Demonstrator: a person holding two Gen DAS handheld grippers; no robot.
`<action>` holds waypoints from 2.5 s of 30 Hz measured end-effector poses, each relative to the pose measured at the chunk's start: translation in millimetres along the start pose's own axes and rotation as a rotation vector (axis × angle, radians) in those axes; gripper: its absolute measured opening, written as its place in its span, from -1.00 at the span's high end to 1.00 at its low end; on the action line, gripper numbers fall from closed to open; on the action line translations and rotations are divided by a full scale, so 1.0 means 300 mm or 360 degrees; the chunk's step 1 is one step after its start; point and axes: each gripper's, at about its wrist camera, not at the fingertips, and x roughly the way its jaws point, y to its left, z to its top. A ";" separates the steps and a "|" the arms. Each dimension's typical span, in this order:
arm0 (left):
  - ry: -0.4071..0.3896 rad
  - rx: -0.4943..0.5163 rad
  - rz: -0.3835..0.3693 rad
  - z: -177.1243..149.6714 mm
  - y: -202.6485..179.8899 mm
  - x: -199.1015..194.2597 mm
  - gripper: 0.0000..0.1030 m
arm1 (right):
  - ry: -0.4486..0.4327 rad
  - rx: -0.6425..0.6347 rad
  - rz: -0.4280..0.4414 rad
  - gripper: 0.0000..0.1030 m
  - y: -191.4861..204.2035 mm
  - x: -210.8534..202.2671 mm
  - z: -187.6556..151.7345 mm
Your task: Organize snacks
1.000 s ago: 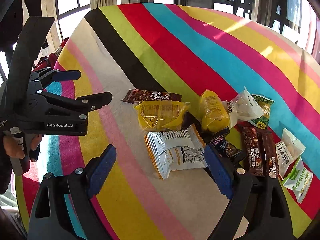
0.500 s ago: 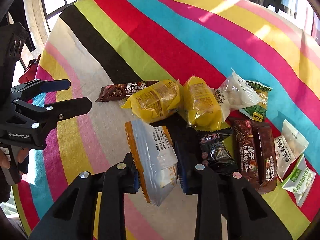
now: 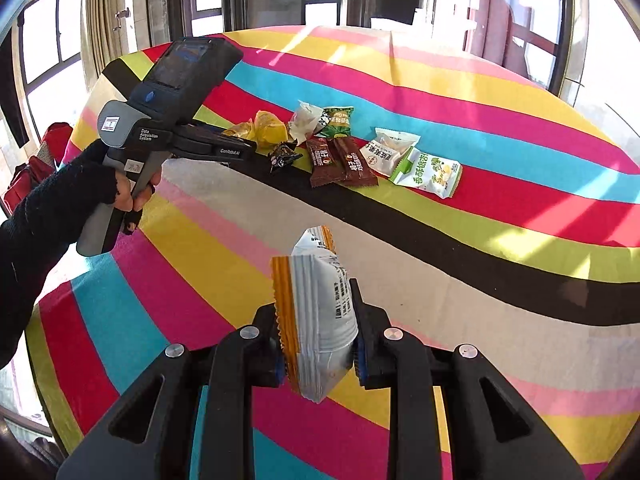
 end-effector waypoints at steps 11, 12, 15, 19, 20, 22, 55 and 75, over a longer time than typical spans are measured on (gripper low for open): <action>-0.0274 0.0115 -0.0197 -0.140 -0.232 -0.320 0.19 | 0.0010 0.0233 -0.0013 0.52 -0.019 0.012 -0.083; -0.0300 0.0123 -0.0205 -0.145 -0.249 -0.346 0.19 | 0.0005 0.0236 -0.0017 0.52 -0.014 0.004 -0.087; -0.0346 0.0156 -0.0226 -0.168 -0.299 -0.404 0.19 | 0.0003 0.0252 -0.0020 0.53 -0.008 -0.007 -0.104; -0.0379 0.0148 -0.0219 -0.213 -0.317 -0.446 0.19 | 0.0021 0.0252 -0.0027 0.52 0.006 -0.023 -0.131; -0.0384 0.0123 -0.0220 -0.227 -0.308 -0.454 0.19 | 0.0023 0.0251 -0.0028 0.52 0.010 -0.026 -0.137; -0.0361 0.0043 -0.0230 -0.249 -0.259 -0.458 0.19 | 0.0033 0.0245 -0.0025 0.52 0.023 -0.029 -0.148; -0.0470 -0.0597 0.0307 -0.486 0.509 -0.719 0.19 | -0.0125 -0.0175 0.0210 0.52 0.543 -0.098 0.001; -0.0456 -0.0716 0.0417 -0.664 0.632 -0.830 0.18 | -0.0125 -0.0442 0.0450 0.52 0.844 -0.131 -0.005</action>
